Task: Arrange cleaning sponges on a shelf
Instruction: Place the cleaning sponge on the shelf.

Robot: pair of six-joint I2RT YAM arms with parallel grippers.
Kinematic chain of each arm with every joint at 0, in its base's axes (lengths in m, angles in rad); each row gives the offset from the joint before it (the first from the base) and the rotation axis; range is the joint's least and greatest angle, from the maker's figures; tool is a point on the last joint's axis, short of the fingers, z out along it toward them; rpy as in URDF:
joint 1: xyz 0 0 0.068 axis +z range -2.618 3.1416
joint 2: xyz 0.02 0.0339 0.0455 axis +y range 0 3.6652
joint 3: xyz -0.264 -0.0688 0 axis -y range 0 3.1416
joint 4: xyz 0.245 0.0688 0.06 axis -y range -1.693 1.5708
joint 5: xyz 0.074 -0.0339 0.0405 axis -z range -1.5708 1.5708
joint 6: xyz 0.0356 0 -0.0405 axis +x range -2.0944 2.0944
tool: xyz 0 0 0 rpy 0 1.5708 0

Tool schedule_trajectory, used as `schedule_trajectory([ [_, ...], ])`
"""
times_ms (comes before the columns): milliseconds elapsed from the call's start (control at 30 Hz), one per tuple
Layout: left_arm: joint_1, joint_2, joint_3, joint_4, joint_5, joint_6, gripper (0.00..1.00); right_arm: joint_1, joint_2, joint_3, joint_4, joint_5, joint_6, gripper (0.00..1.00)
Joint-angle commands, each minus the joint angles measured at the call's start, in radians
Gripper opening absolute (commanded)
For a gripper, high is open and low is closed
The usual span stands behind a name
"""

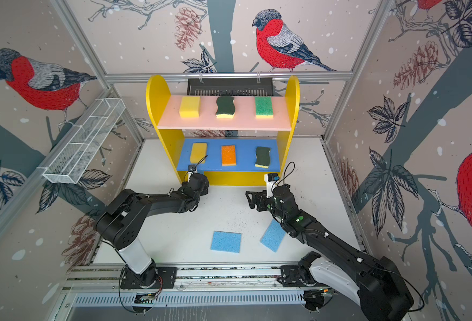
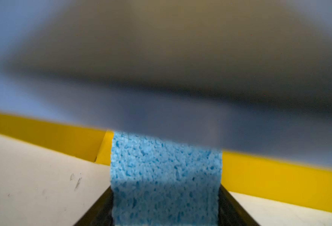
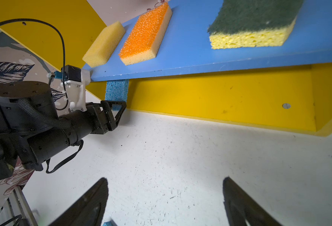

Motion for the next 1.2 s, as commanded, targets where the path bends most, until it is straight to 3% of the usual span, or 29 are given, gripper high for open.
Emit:
schedule_trajectory([
  [0, 0.001, 0.036, 0.016, -0.189, 0.06, 0.043, 0.73, 0.004, -0.004, 0.01, -0.002, 0.011, 0.012, 0.91],
  [1167, 0.006, 0.053, 0.031, -0.219, 0.01, 0.006, 0.78, 0.01, -0.019, 0.014, -0.02, 0.027, 0.011, 0.91],
])
